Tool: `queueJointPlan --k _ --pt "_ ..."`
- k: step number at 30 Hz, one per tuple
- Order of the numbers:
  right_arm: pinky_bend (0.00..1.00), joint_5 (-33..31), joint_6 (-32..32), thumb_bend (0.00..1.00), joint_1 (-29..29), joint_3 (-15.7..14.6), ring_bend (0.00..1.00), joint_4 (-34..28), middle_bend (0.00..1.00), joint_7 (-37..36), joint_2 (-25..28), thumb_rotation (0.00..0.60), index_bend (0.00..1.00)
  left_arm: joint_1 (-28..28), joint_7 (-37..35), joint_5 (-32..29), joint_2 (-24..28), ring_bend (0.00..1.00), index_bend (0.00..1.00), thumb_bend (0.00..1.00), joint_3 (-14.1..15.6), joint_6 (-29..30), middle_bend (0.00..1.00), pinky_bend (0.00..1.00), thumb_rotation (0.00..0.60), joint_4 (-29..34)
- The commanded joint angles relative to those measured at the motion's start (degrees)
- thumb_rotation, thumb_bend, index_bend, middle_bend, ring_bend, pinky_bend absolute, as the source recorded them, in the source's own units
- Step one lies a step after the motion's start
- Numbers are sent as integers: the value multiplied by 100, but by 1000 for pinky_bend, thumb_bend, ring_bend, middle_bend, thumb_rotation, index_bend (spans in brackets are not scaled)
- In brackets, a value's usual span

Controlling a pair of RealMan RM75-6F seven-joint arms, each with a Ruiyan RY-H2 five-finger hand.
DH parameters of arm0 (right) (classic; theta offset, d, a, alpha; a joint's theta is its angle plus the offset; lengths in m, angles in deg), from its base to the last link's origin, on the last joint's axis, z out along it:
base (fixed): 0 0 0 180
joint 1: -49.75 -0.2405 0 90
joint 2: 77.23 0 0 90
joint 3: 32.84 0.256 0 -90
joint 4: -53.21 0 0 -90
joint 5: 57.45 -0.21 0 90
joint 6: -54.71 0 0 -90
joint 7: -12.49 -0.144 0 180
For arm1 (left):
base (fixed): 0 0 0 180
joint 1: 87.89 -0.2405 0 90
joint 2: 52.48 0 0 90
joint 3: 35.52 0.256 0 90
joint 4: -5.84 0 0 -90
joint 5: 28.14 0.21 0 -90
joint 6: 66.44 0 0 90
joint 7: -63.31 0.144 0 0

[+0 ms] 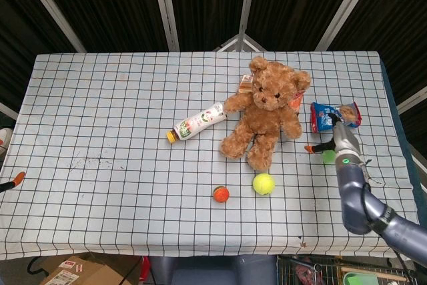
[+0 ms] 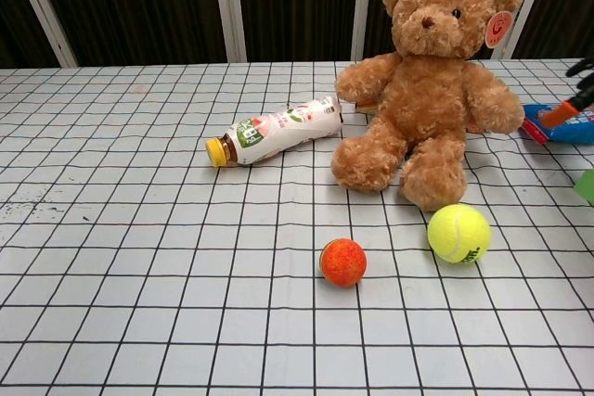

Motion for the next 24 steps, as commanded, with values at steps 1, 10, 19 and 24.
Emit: queueJointPlan --k 1,10,19,24 --pt "0 1855 174 81 1389 -322 0 -1049 0 -1066 824 600 0 -38 -77 90 54 0 236 283 30 17 0 0 600 54" --pt "0 7311 1703 82 3461 -2111 0 -770 0 -2745 920 600 0 -143 -1 585 38 0 236 282 280 251 0 0 600 307" --pt "0 8740 2961 82 3976 -2677 0 457 0 -3199 650 600 0 -232 82 992 13 0 236 283 491 413 0 0 600 437" --pt "0 8635 3027 82 4024 -2688 0 369 0 -3270 755 600 0 -255 115 990 -9 0 236 283 493 453 0 0 600 423"
